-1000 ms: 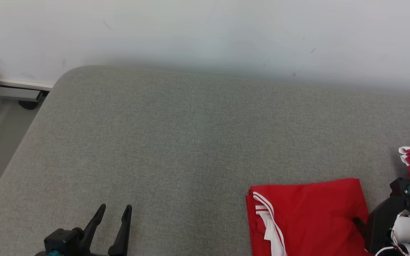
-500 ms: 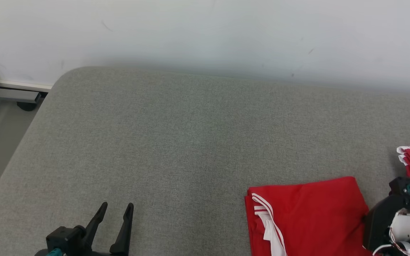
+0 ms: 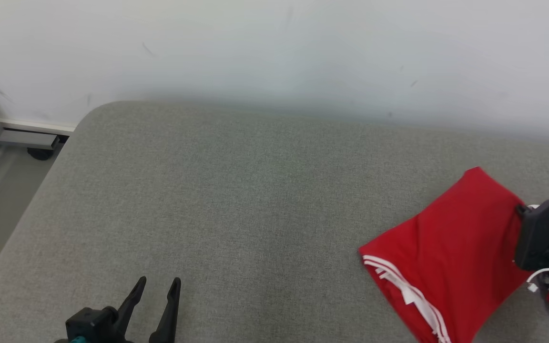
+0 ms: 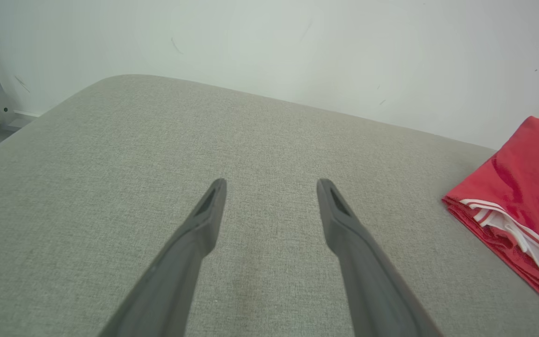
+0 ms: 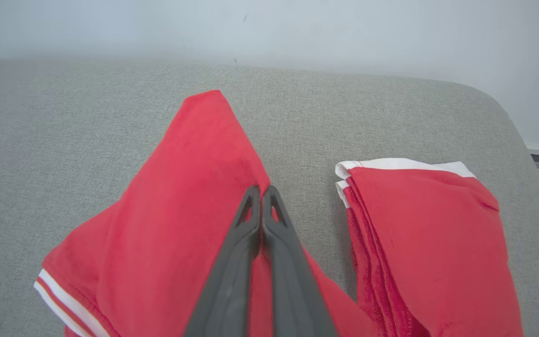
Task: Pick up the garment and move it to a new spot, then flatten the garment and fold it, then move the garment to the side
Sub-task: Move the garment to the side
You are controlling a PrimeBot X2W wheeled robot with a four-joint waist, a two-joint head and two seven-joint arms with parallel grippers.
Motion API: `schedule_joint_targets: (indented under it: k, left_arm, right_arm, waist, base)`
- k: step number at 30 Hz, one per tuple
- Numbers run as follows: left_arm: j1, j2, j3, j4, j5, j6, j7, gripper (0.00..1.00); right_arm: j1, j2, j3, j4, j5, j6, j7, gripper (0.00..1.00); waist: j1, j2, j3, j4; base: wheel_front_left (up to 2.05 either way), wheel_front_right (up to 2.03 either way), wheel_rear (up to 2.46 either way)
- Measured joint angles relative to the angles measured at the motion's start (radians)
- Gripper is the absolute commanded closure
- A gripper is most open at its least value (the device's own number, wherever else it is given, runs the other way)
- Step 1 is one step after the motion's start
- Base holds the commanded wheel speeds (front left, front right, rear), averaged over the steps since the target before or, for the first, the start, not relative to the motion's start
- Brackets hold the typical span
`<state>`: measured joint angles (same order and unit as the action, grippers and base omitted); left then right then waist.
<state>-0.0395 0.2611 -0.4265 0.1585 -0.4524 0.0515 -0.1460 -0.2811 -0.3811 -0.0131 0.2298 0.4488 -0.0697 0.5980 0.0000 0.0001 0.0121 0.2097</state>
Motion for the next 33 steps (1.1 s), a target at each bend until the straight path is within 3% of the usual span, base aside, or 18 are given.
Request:
schedule_joint_targets:
  k: [12, 33]
  left_arm:
    - [0.033, 0.005, 0.002, -0.006, 0.000, 0.001, -0.009, 0.00]
    - [0.029, 0.024, 0.005, -0.052, 0.014, 0.011, -0.022, 0.00]
  right_arm:
    - [0.005, -0.064, -0.118, -0.066, -0.020, -0.037, -0.001, 1.00]
    - [0.052, -0.105, -0.299, -0.079, -0.066, -0.054, -0.037, 1.00]
  waist:
    - [0.0000, 0.0000, -0.020, -0.029]
    - [0.0000, -0.0001, 0.000, -0.052]
  base:
    - [0.00, 0.00, 0.00]
    - [0.00, 0.00, 0.00]
